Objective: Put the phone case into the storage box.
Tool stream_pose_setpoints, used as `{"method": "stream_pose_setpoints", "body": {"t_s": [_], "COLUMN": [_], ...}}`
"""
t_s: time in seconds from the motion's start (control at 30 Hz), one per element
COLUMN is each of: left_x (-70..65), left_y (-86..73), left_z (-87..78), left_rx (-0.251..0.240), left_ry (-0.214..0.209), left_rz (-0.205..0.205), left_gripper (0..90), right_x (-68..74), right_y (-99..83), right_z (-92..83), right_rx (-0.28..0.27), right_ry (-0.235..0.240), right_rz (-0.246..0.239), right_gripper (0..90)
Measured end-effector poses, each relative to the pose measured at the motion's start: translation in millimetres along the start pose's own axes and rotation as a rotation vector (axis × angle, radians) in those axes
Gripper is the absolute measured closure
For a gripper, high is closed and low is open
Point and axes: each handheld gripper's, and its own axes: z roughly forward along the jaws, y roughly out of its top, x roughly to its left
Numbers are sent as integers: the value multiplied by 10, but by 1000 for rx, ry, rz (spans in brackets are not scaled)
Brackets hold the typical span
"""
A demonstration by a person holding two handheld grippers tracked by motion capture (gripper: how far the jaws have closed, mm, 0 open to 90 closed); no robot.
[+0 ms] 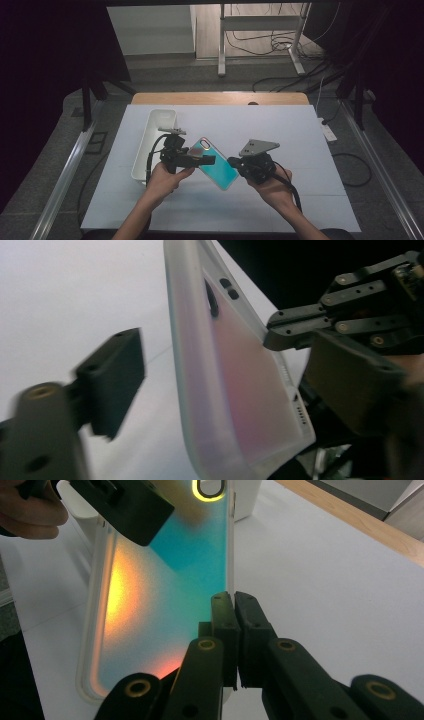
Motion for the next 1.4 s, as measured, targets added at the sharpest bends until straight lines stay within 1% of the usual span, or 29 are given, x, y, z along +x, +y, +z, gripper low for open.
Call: {"method": "stream_pose_setpoints", "body": {"t_s": [0.07, 0.1, 0.17, 0.23, 0.33, 0.37, 0.4, 0.53, 0.57, 0.7, 0.73, 0.83, 0.97, 1.03, 1.17, 1.2, 1.23, 1.3, 1.37, 1.4], "left_x": [0, 1, 2, 7, 15, 15, 14, 11, 11, 6, 5, 17, 25, 21, 14, 7, 7, 13, 17, 19], "left_y": [-6, -9, -14, -18, -25, -25, -27, -31, -32, -38, -38, -40, -45, -50, -52, -50, -50, -48, -46, -46], "left_z": [3, 5, 10, 10, 10, 10, 11, 10, 12, 21, 20, 19, 16, 15, 6, 0, 0, -17, -36, -45], "left_rx": [1, 4, 8, 13, 14, 14, 13, 15, 14, 12, 14, 7, 1, -1, -8, -13, -13, -11, -5, -5], "left_ry": [-7, -18, -22, -36, -58, -58, -63, -73, -78, -84, -81, -96, -101, -97, -96, -84, -84, -76, -65, -62], "left_rz": [-4, -8, -16, -25, -35, -35, -37, -40, -42, -44, -44, -71, -96, -103, -99, -97, -97, -89, -77, -68], "left_gripper": [276, 306, 354, 423, 500, 520, 520, 618, 618, 696, 730, 775, 847, 852, 857, 857, 857, 857, 857, 857], "right_x": [5, 7, 7, 7, 7, 7, 6, 5, 6, 11, 13, 17, 35, 54, 50, 44, 44, 34, 21, 5], "right_y": [0, -1, -1, -3, -3, -3, -4, -9, -11, -14, -14, -16, -24, -27, -31, -31, -31, -25, -21, -21], "right_z": [1, 1, 0, -4, -10, -10, -9, -4, -3, -2, -3, 2, 22, 37, 43, 32, 32, 13, -4, -11], "right_rx": [0, -1, -5, -9, -13, -13, -14, -18, -19, -27, -27, -34, -26, -21, -27, -35, -35, -42, -45, -39], "right_ry": [-5, -6, -8, -13, -20, -20, -21, -26, -28, -32, -34, -35, -40, -49, -40, -28, -28, -8, -1, 14], "right_rz": [-3, -4, -5, -5, -6, -6, -6, -6, -7, -8, -8, -9, -24, -36, -24, -8, -8, 12, 21, 30], "right_gripper": [885, 884, 885, 884, 884, 884, 884, 885, 885, 884, 884, 883, 877, 876, 860, 817, 817, 739, 673, 618]}}
